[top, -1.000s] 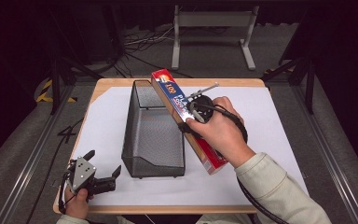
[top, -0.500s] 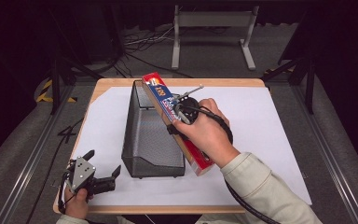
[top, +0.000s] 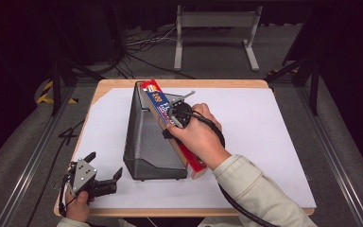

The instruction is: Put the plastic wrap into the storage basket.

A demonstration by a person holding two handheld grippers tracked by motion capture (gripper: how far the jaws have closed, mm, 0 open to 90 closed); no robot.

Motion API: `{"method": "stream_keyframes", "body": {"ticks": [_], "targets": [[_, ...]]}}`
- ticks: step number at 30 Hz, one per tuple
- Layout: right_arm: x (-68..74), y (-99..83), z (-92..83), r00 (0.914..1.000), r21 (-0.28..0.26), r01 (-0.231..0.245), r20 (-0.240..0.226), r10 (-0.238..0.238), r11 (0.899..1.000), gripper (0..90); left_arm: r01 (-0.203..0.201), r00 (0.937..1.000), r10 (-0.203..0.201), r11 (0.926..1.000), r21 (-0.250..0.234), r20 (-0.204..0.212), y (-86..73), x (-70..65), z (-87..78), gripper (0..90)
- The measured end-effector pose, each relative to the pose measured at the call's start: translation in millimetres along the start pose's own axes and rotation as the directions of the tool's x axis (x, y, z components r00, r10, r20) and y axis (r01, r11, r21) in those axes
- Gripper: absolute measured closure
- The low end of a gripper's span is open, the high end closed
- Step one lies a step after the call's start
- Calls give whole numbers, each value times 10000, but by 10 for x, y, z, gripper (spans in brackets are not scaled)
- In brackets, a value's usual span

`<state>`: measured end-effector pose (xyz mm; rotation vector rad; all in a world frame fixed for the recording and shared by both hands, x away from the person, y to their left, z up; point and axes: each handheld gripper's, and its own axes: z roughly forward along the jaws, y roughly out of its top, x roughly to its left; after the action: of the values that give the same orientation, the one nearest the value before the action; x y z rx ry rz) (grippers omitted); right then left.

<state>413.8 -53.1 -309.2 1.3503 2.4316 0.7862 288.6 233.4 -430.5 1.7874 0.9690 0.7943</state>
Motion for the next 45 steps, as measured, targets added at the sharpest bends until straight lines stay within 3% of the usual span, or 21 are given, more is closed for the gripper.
{"method": "stream_keyframes", "body": {"ticks": [22,36,45], "targets": [[94,13,297,10000,879,19,47,-23,9961,387,24,10000,-24,10000,3,33,-2,5,-9,1],[74,73,439,9996,1774,-299,62,293,9837,384,38,10000,-38,10000,6,55,-4,7,-8,1],[91,110,489,9998,2065,-191,121,169,9783,382,36,10000,-36,10000,2,32,-7,11,-12,1]]}}
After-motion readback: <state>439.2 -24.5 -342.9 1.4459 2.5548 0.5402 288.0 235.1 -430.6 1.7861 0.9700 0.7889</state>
